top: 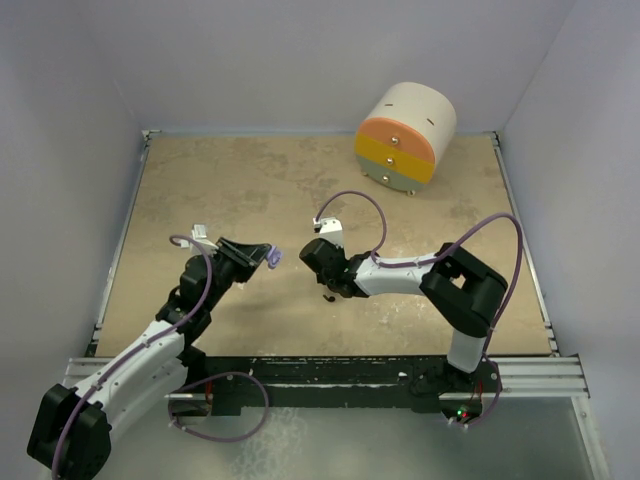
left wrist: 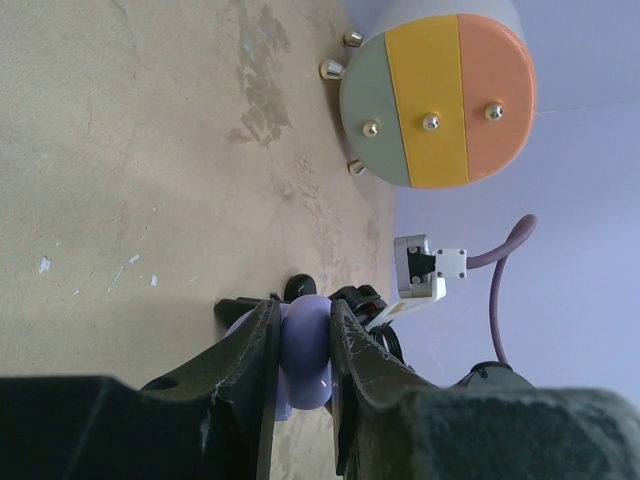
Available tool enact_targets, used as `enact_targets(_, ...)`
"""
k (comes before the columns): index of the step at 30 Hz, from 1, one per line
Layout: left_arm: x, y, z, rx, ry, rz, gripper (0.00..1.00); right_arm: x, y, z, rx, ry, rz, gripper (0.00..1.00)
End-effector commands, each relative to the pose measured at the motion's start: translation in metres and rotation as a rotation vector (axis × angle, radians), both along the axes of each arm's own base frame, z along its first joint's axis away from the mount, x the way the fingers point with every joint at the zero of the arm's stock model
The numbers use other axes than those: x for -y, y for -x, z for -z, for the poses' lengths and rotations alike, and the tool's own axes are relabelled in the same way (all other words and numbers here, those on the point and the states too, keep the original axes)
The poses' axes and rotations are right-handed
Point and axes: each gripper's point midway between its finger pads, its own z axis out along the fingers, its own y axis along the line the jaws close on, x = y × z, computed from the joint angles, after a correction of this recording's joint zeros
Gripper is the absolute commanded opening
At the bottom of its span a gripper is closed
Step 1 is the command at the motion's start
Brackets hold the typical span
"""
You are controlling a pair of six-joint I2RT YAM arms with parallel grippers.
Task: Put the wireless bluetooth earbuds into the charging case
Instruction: Pick up the earbud from the center of the board.
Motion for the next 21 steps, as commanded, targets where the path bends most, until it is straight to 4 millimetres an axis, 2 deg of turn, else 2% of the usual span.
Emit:
enact_targets(1, 0.0, -0.003, -0.013, 0.056, 0.009, -0.001, 0.0, 0.042, 0.05, 0.048, -0.218, 0.173, -0.035, 0.18)
enact_targets(5, 0.0, -0.003, -0.012, 0.054, 0.008, -0.002, 0.0, 0.037, 0.045, 0.037, -0.191, 0.146, -0.029, 0.13)
enact_targets(9, 0.0, -0.003, -0.012, 0.055, 0.01, 0.001, 0.0, 0.021, 0.034, 0.006, -0.123, 0.05, -0.037, 0.08)
enact_targets(12, 0.001, -0.003, -0.013, 0.056, 0.012, 0.002, 0.0, 0.004, 0.024, -0.032, -0.043, -0.065, -0.059, 0.05)
enact_targets(17, 0.007, -0.005, -0.017, 0.065, 0.051, 0.017, 0.0, -0.023, 0.011, -0.122, 0.141, -0.315, -0.122, 0.05)
enact_targets(18, 0.008, -0.006, -0.018, 0.07, 0.06, 0.02, 0.0, -0.023, 0.012, -0.13, 0.167, -0.343, -0.137, 0.05)
enact_targets(21, 0.013, -0.01, -0.026, 0.09, 0.106, 0.029, 0.0, -0.028, 0.008, -0.174, 0.279, -0.459, -0.159, 0.04)
